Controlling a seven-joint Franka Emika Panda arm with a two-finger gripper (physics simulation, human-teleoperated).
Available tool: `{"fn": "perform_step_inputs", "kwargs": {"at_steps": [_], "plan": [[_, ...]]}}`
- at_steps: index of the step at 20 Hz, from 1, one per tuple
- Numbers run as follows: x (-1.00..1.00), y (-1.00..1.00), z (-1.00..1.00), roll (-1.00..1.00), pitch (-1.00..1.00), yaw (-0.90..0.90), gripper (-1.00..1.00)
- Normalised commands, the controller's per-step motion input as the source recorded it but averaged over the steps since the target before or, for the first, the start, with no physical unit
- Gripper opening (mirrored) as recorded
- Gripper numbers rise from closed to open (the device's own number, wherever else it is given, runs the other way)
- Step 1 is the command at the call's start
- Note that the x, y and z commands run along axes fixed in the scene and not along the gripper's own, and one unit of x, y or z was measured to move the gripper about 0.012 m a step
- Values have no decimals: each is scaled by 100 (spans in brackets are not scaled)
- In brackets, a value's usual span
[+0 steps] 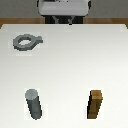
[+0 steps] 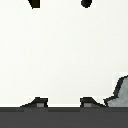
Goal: Put the loop with the handle onto the peg.
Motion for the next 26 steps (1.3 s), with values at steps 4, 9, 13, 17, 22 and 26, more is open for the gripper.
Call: {"fn": "perform_step_inputs", "kwargs": {"at_steps": [4,9,13,17,22,26], "plan": [[0,0,0,0,0,0,100],[0,-40,0,0,0,0,100],[0,-100,0,0,0,0,100],[0,-25,0,0,0,-23,100],[0,0,0,0,0,-92,100],[0,0,0,0,0,-90,100]]}}
